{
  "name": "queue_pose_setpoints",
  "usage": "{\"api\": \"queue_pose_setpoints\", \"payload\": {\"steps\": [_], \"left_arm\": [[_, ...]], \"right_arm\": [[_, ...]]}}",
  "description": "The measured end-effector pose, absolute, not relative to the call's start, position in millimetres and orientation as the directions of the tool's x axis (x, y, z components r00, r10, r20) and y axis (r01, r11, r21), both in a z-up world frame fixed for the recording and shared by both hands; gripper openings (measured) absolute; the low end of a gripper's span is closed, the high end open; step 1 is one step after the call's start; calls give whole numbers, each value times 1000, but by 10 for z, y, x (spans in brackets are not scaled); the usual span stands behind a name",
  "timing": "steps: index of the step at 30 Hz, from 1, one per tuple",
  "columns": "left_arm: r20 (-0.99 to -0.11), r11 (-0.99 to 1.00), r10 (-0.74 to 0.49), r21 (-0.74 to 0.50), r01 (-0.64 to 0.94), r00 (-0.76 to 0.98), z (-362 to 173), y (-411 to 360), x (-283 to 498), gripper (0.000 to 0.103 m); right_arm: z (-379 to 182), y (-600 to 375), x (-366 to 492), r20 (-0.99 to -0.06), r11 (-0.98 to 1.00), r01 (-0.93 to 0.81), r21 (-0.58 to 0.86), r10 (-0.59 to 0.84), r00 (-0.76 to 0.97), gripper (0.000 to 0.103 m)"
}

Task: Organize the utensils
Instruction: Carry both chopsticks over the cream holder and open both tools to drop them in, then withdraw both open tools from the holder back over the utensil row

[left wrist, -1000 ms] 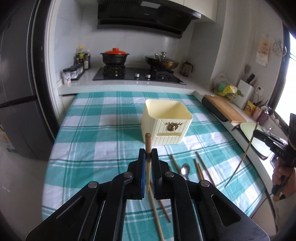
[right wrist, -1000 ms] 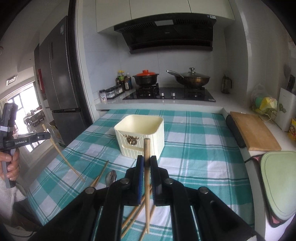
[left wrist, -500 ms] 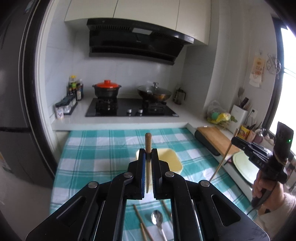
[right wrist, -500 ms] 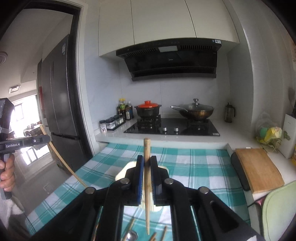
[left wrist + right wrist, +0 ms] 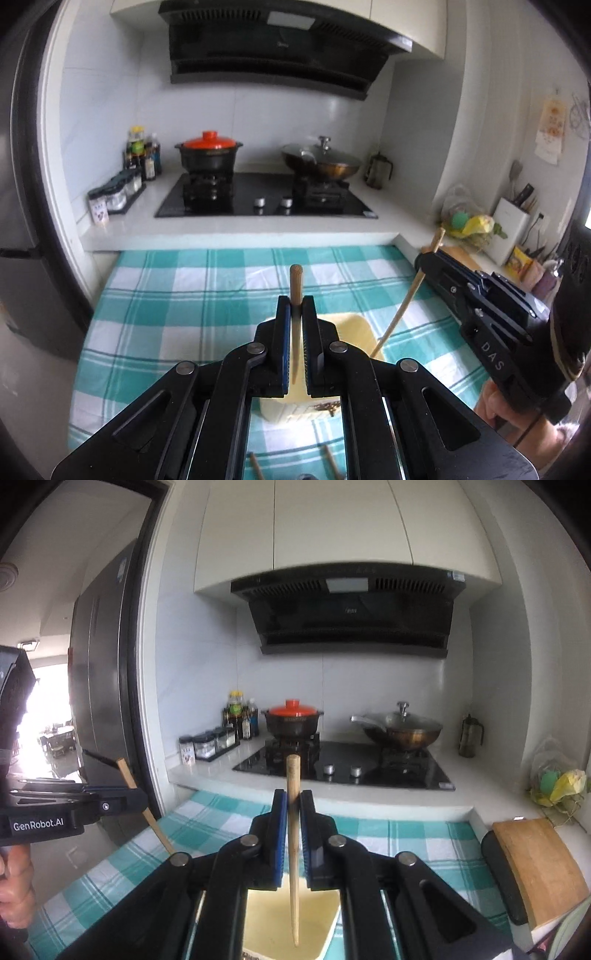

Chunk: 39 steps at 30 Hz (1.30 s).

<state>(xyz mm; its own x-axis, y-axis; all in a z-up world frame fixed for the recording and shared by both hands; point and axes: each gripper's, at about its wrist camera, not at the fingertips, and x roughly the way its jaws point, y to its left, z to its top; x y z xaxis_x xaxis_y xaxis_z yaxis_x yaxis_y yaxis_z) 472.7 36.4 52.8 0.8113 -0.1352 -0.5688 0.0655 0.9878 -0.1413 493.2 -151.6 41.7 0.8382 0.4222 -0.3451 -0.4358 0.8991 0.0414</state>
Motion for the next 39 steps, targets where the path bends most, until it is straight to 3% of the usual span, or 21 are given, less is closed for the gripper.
{"api": "queue_pose_setpoints", "payload": {"steps": [7,8,10,11,12,16,20,29,34,39], "left_arm": [[-689,990,-138,-120,76,711,69,160,5019,5],[-698,989,-140,-128,70,702,39,149,5026,11],[-703,985,-160,-156,68,693,33,177,4986,41],[-688,984,-163,-163,68,707,55,214,4917,62],[-670,986,-153,-156,64,726,74,252,4833,70],[-658,988,-155,-120,100,737,123,489,4359,73],[-665,986,-166,-88,144,728,47,745,3572,91],[-664,994,-107,-78,74,740,-541,689,2166,92],[-639,986,-151,-154,66,754,-718,456,1882,92],[-644,985,-170,-95,142,746,-768,107,1821,92]], "right_arm": [[-66,-1508,5245,-540,912,-402,89,383,750,8],[-86,-1518,5268,-557,917,-390,88,370,744,10],[-64,-1565,5261,-566,920,-379,99,365,739,28],[-21,-1603,5230,-554,920,-377,106,370,746,46],[56,-1653,5161,-533,919,-378,110,375,758,54],[262,-1844,4801,-506,915,-392,97,385,772,54],[287,-2078,4128,-503,892,-441,97,426,752,54],[-471,-2343,2478,-573,915,-403,2,331,750,55],[-931,-2379,1959,-602,937,-350,11,286,746,55],[-1100,-2400,1729,-613,946,-324,19,267,744,55]]}}
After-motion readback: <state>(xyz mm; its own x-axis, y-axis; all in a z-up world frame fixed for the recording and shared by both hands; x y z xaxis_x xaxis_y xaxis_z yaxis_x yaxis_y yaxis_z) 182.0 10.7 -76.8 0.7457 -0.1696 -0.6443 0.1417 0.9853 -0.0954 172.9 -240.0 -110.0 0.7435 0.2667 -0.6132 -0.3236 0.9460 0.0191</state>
